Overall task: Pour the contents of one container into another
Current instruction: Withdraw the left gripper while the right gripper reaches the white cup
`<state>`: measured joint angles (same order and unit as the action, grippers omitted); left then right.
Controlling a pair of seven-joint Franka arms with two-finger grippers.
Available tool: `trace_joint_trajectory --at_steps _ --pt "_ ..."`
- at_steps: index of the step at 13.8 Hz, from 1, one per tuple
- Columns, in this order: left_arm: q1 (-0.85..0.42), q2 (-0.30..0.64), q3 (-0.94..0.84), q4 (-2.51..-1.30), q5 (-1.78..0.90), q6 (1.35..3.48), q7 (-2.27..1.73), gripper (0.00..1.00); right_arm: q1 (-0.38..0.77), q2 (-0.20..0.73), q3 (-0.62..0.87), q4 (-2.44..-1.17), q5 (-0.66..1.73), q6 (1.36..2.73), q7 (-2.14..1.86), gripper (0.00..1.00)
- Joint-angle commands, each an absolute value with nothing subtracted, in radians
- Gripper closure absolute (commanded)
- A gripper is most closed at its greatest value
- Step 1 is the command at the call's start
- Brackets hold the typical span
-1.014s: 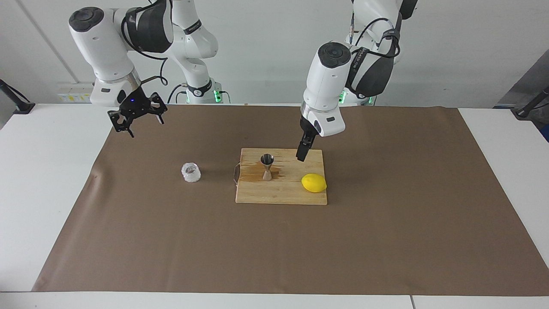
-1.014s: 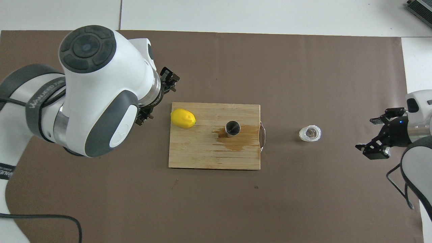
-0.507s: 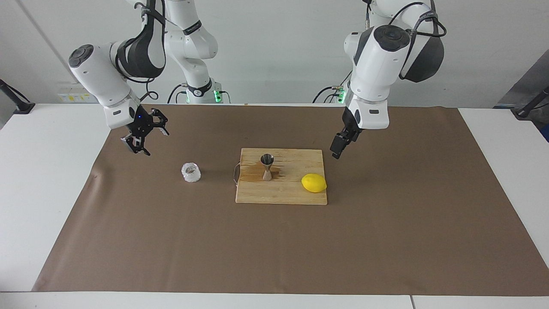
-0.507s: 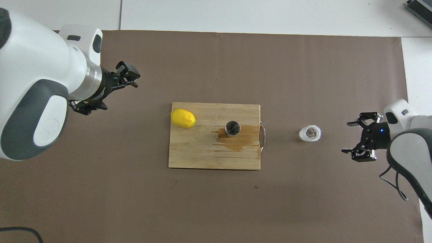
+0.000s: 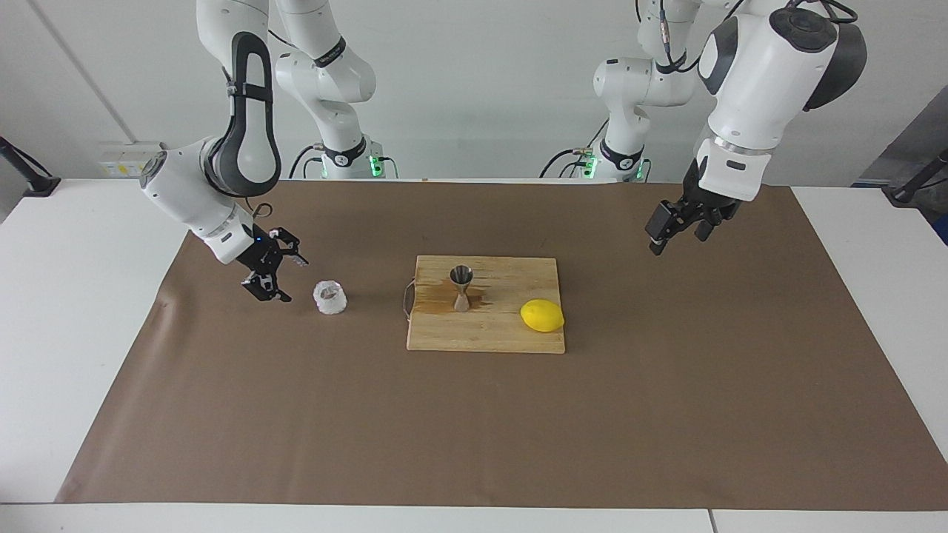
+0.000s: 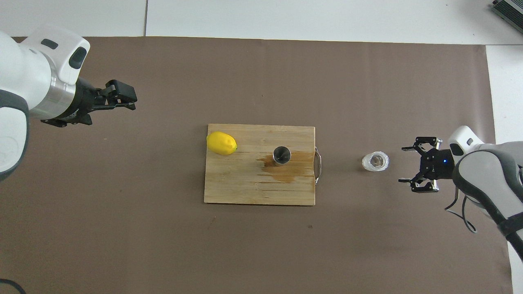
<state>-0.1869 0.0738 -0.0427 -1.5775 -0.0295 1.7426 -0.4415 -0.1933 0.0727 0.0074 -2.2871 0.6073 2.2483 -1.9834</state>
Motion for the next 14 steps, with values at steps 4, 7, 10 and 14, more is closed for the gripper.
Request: trace_joint_trajectory --at_steps 4,7,10,14 --pt "-0.103 0.031 -0.051 -1.608 -0.015 1.692 -0.076 0.0 -0.195 0.132 0.012 -2.293 0.734 2.269 -2.118 0.0" --pt "-0.072 0.031 -0.051 -1.605 -0.015 1.683 0.023 0.0 -0.186 0.161 0.015 -2.286 0.782 2.31 -2.178 0.0" --pt "-0.071 0.026 -0.051 -1.588 0.034 1.64 0.118 0.0 -0.169 0.184 0.017 -2.284 0.816 2.312 -2.2 0.0" --pt "-0.043 0.008 -0.051 -1.603 0.028 1.644 0.175 0.0 -0.167 0.221 0.017 -2.278 0.871 2.293 -2.207 0.0"
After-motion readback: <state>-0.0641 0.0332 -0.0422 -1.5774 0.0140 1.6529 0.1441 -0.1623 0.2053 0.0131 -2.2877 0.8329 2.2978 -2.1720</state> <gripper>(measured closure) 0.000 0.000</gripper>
